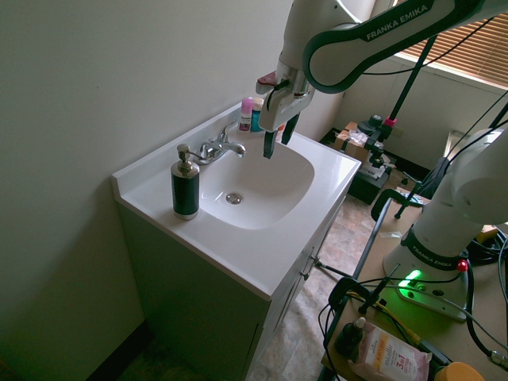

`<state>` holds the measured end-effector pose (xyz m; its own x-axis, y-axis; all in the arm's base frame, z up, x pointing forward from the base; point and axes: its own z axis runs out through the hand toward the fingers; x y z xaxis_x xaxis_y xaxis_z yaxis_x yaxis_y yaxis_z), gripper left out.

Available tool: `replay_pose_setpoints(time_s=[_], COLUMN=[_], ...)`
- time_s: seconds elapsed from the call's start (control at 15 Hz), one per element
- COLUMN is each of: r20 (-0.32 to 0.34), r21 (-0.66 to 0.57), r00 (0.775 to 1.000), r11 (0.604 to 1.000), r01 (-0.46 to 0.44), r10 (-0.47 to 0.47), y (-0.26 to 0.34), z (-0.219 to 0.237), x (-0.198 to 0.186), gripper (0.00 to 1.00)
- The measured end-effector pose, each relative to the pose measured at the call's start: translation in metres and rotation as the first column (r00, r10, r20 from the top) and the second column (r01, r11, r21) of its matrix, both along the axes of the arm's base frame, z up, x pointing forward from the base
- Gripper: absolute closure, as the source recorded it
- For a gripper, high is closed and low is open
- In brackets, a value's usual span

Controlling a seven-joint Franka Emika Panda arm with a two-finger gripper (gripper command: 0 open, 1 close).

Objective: Turn off the hot water

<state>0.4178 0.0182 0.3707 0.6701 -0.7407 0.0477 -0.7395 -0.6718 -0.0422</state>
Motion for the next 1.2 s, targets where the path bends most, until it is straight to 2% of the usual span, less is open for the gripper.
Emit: replay_pose_setpoints(time_s=[0.2,0.4,0.6,0.93,1.2], r20=[0.005,0.035,0.087,0.217,0.236], r21=[-0.005,-0.080,-0.170,-0.312,-0.348], r00=[1.000,0.997,0.991,0.970,0.967], r11=[1.000,0.994,0.979,0.934,0.921], r01=[0.008,0.067,0.114,0.175,0.174], r10=[-0.008,-0.065,-0.101,-0.110,-0.094], y=[0.000,-0.004,-0.003,0.006,0.019], z=[0.002,0.006,-0.007,-0.028,-0.054], x=[0.002,0.013,0.039,0.084,0.108], gripper=[0.00,0.00,0.00,0.00,0.00])
